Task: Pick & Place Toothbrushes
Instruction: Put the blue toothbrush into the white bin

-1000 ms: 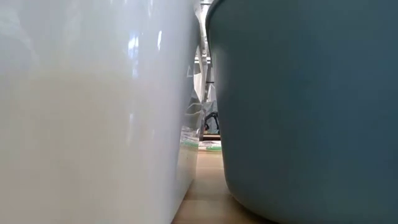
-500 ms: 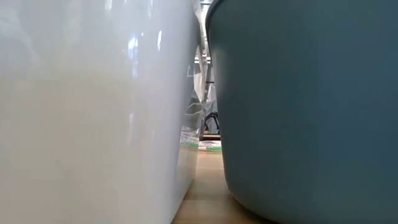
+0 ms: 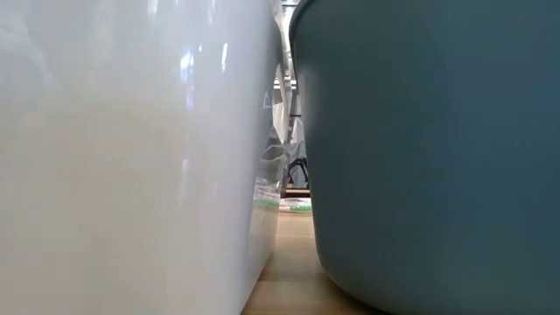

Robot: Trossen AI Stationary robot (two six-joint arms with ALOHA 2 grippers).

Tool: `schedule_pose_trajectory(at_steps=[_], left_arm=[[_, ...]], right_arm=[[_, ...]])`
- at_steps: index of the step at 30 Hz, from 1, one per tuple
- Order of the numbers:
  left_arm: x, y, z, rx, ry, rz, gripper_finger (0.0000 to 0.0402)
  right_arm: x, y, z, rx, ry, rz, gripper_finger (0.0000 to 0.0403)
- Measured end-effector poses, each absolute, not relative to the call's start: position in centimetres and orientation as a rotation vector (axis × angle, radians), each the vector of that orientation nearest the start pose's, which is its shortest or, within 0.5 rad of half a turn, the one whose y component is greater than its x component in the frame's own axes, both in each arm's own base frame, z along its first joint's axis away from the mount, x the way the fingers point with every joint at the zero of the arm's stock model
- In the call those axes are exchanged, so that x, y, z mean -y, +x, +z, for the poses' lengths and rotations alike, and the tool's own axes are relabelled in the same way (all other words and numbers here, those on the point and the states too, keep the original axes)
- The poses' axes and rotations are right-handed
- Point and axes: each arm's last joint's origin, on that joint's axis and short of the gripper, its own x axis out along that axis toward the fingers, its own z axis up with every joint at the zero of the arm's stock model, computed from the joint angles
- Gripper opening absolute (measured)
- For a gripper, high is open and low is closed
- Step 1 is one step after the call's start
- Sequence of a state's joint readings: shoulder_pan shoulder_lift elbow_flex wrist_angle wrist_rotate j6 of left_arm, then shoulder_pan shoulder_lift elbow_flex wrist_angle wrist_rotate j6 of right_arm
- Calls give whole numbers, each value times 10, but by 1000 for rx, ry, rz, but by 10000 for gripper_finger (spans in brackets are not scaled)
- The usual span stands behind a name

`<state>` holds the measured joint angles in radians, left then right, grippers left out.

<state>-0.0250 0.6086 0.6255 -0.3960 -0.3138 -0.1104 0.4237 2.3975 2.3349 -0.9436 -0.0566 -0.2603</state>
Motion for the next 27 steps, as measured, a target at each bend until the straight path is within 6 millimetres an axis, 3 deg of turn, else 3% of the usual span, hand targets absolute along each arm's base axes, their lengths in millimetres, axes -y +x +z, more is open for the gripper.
schedule_pose_trajectory(at_steps=[13, 27], left_arm=[[-6, 136, 283, -360, -45, 306, 168], [-6, 136, 283, -361, -44, 306, 168]], right_arm=[[-209, 484, 177, -1103, -375, 590, 0], [-206, 484, 172, -1134, -371, 575, 2]])
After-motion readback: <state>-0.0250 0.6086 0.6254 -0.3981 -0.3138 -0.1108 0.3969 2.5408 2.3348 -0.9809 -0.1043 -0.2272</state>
